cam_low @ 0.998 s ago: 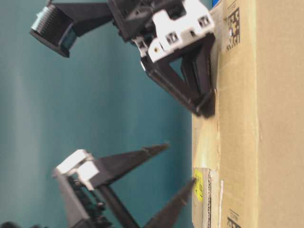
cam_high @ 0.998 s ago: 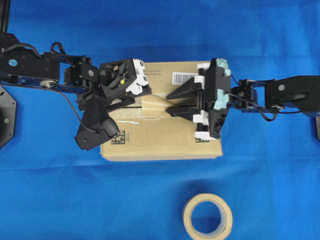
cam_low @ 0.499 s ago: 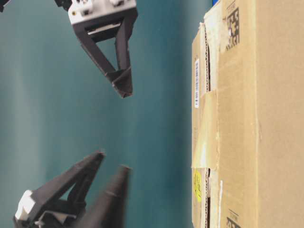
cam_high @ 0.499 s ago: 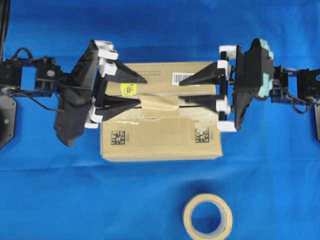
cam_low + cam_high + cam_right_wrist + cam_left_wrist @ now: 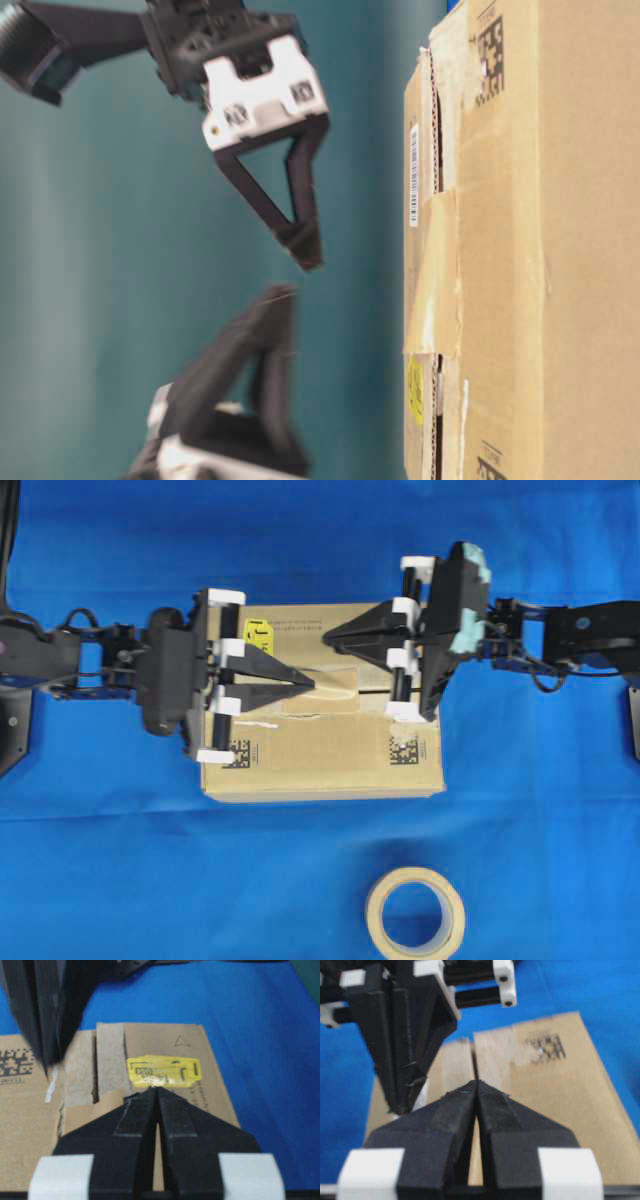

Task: Apply tape along the seams of the closed cardboard box to seal it securely.
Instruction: 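Press the tape flat along the seam with both grippers from opposite sides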

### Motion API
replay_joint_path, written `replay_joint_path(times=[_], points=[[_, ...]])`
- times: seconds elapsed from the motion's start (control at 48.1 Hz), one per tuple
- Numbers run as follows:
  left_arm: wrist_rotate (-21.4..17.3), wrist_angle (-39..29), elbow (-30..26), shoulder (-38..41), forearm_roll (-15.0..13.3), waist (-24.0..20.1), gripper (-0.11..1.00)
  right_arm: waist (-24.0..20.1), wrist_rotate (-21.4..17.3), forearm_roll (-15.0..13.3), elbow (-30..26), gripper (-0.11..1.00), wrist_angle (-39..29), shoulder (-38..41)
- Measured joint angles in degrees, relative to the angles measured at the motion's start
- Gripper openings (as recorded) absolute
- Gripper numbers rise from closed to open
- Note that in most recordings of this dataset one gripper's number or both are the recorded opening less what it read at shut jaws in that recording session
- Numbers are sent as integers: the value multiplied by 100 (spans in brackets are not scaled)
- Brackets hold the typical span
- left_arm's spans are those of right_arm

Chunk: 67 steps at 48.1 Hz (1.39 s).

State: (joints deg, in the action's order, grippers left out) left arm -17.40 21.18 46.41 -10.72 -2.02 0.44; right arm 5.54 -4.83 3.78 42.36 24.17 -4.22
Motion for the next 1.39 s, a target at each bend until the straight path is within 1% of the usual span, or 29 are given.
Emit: replay_joint_path(times=[0.208, 0.395, 0.707, 0.811, 0.936, 1.04, 1.247, 1.393], points=[[79, 193, -105, 571, -18, -9, 0, -141, -44, 0, -149, 0, 0, 387], [360, 457, -132, 905, -26, -123, 0, -272, -70, 18, -185, 0, 62, 677], [615, 650, -35, 1257, -18, -264, 0, -272, -97, 97, 0, 0, 97, 721], [773, 694, 79, 1266, -18, -281, 0, -316, -114, 132, 79, 0, 105, 729], [1072, 694, 290, 1195, -18, -299, 0, -404, -97, 202, 237, 0, 141, 686], [1266, 694, 545, 1037, -18, -343, 0, -466, -97, 237, 369, 0, 158, 598], [1573, 694, 958, 703, -18, -387, 0, -545, -97, 343, 659, 0, 193, 387], [1635, 694, 1143, 571, -18, -404, 0, -580, -97, 396, 835, 0, 185, 255]])
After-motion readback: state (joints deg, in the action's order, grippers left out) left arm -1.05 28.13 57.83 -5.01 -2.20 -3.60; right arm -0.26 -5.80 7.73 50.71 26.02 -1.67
